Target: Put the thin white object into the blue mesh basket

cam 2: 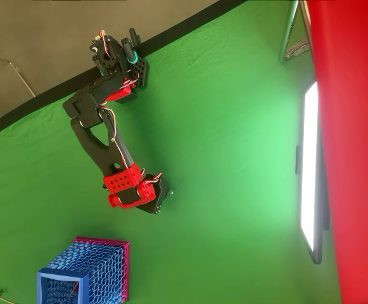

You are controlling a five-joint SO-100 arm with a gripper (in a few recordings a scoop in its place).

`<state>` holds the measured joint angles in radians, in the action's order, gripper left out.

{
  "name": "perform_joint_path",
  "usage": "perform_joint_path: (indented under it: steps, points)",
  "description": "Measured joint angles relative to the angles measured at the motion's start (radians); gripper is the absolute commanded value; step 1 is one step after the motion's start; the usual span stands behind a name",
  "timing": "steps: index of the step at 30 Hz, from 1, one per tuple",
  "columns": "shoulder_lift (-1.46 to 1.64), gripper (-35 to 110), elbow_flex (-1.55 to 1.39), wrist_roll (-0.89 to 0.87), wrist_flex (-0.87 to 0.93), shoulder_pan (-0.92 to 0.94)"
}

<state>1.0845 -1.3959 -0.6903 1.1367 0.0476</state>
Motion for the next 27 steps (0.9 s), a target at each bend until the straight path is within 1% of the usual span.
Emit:
perform_joint_path:
  steps: [9,16,22,27]
  points:
    - [0.143,9,-0.060,0.040,0.002,-0.011]
    - [0.255,9,-0.058,0.101,-0.006,0.043]
    - [0.334,6,0.028,0.196,-0.006,0.109]
    - [0.359,7,0.104,0.253,-0.006,0.146]
